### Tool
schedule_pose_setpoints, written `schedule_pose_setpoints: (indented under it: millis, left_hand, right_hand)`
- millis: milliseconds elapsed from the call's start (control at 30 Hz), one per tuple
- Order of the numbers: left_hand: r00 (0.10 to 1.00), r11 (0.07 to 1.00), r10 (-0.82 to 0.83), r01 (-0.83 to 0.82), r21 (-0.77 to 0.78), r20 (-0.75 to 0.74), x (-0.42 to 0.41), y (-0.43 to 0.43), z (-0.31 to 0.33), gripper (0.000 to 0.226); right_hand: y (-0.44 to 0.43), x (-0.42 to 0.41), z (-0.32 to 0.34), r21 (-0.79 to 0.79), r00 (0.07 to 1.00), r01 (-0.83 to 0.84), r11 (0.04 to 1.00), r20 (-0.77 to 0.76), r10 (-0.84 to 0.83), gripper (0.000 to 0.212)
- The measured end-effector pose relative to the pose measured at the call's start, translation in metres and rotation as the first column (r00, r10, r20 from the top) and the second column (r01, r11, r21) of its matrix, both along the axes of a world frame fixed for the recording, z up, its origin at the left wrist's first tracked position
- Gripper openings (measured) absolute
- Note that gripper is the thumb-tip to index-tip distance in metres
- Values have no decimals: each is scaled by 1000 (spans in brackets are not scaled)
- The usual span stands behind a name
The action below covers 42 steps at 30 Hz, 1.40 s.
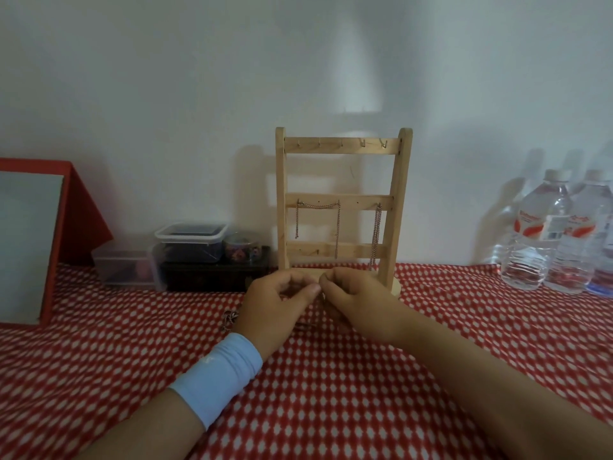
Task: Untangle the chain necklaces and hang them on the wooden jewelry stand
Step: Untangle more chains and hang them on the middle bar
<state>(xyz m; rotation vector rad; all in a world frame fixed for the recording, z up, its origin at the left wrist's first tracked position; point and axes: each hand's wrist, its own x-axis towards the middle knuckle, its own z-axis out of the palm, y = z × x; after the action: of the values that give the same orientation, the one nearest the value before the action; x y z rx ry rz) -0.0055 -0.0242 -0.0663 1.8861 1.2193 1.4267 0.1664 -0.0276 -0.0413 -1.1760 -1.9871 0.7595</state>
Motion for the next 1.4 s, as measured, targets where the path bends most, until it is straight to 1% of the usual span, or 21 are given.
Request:
schedule_pose_setpoints:
  millis: [100, 167, 233, 300, 333, 400, 467, 533, 600, 733, 833, 933, 1000, 1067, 1133, 1200, 1233, 1333, 1400]
  left_hand:
    - [999, 994, -40, 43, -104, 36, 0, 2, 2, 10]
    - [998, 987, -57, 61, -149, 34, 1, 3, 2, 11]
    - [997, 980, -67, 72, -186, 35, 0, 3, 4, 12]
    - [991, 966, -85, 107, -237, 101, -1, 3, 5, 13]
    - [982, 954, -98, 138, -265, 160, -2, 4, 5, 14]
    - [955, 932, -115, 199, -303, 273, -2, 3, 4, 13]
    - [946, 925, -118, 216, -314, 303, -2, 3, 4, 12]
    - [952, 931, -115, 203, -304, 285, -1, 2, 5, 12]
    - [963, 944, -108, 178, -279, 247, 0, 0, 6, 14]
    - [969, 959, -97, 152, -240, 226, 3, -1, 5, 12]
    - [973, 975, -67, 111, -192, 219, 5, -2, 4, 7]
    - [973, 986, -56, 90, -143, 226, 5, -3, 4, 6]
    - [972, 982, -64, 100, -157, 225, 5, -4, 4, 6]
    - [974, 978, -74, 112, -175, 215, 5, -5, 3, 12]
    - [991, 989, -46, 63, -136, 125, 5, -6, 2, 15]
    - [1000, 998, -12, 13, -56, 25, 5, -7, 2, 17]
    - [1000, 1000, -2, 2, -23, -1, 6, -8, 2, 18]
    - [1000, 1000, 14, -14, -22, 12, 8, -9, 3, 17]
    - [996, 996, 7, 1, -88, 89, 8, -9, 6, 16]
  right_hand:
    - [1, 1, -3, 55, 1000, 30, 998, 4, -30, 22]
    - [2, 3, -5, 149, 996, 42, 988, 67, -53, 15]
    - [3, 2, -9, 228, 987, 19, 973, 152, -54, 10]
    - [4, 0, -10, 256, 983, 9, 967, 173, -54, 8]
    - [3, -1, -10, 243, 989, 15, 970, 138, -50, 9]
    - [3, -1, -7, 185, 999, 34, 982, 18, -38, 13]
    - [2, 0, -3, 135, 997, 41, 990, -68, -32, 17]
    - [3, 3, 0, 114, 995, 36, 993, -100, -25, 17]
    - [3, 7, 4, 101, 995, 32, 994, -95, -23, 14]
    - [4, 13, 10, 42, 989, 25, 999, -144, -19, 11]
    - [5, 14, 12, 43, 996, 25, 999, -91, -21, 9]
    - [5, 15, 15, 6, 999, 18, 1000, -47, -18, 9]
    - [4, 15, 16, -18, 999, 18, 1000, -41, -19, 9]
    - [4, 14, 16, -22, 999, 28, 999, -45, -29, 10]
    - [3, 13, 14, 0, 998, 45, 999, -35, -45, 11]
    - [4, 11, 13, 13, 998, 67, 998, -13, -67, 13]
    - [3, 10, 12, 4, 997, 72, 997, -8, -72, 14]
    - [1, 9, 12, -96, 997, 56, 994, -47, -61, 20]
    - [0, 9, 13, -153, 995, 22, 988, -92, -36, 23]
